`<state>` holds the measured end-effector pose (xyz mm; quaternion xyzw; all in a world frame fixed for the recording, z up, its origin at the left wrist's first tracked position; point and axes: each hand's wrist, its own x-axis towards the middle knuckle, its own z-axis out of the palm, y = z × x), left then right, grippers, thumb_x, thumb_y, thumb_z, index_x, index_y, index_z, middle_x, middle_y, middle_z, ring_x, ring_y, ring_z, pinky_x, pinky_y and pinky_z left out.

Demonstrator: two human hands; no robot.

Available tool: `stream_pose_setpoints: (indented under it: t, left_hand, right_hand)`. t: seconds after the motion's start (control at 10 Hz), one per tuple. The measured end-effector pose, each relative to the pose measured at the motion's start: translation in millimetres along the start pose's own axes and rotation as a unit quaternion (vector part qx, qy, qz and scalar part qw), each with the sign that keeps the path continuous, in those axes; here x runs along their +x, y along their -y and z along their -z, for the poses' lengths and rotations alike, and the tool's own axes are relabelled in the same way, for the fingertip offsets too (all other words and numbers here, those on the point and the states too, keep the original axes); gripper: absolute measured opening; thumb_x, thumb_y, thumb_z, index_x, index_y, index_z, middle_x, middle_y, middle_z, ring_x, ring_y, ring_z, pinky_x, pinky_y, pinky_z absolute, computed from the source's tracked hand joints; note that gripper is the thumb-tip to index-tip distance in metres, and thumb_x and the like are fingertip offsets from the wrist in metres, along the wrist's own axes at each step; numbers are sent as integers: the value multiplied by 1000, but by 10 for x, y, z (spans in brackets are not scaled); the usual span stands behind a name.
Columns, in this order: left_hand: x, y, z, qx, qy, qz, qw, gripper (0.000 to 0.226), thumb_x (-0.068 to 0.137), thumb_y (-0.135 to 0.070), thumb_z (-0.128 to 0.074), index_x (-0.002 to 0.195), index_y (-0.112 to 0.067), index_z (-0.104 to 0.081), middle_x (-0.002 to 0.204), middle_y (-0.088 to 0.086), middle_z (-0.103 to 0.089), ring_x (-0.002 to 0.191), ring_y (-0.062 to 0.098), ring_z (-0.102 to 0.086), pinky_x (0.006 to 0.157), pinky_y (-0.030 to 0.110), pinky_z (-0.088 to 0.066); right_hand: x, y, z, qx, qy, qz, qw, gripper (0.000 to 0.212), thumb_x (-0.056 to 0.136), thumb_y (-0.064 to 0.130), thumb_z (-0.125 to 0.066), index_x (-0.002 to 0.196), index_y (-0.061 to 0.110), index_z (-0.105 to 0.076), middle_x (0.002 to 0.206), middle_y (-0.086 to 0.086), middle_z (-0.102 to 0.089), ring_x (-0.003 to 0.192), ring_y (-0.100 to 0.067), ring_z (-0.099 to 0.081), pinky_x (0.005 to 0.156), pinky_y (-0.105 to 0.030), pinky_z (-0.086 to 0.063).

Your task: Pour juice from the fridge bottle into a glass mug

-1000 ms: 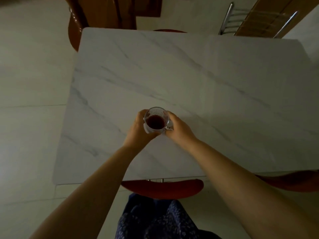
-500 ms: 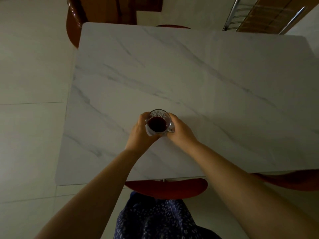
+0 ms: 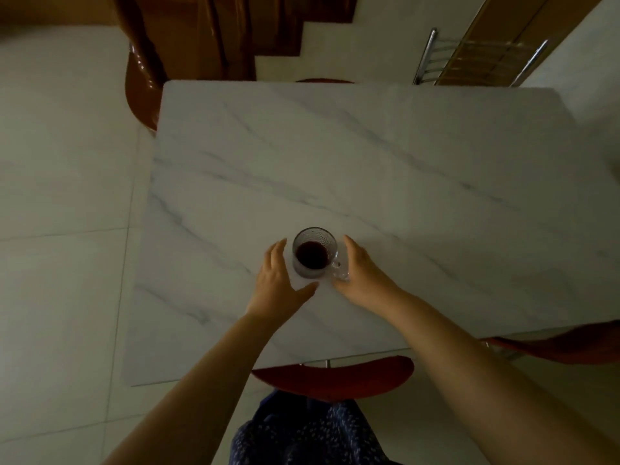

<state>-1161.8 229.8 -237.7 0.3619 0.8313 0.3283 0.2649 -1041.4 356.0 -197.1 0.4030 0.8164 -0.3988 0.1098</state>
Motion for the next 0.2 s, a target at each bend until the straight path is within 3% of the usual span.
stream_pose_setpoints:
  t: [0.1, 0.2]
  left_hand:
    - [-226, -44, 226, 25, -22, -2, 999, 75, 86, -40, -62, 144, -15, -22, 149, 4, -24, 131, 24, -36, 106, 40, -37]
    - [-429, -333, 514, 10, -88, -25, 996, 49, 93, -37, -52, 135, -18, -38, 140, 2, -39, 124, 20, -44, 99, 32, -40]
  right_hand:
    - [-316, 22, 134, -53, -110, 50, 991, 49, 91, 29, -55, 134, 10, -40, 138, -13, -43, 122, -29, -46, 98, -39, -40]
    - [-512, 236, 328, -34, -200, 111, 973, 13, 92, 23, -52, 86, 12, -55, 91, -7, -58, 83, -25, -56, 72, -36, -44]
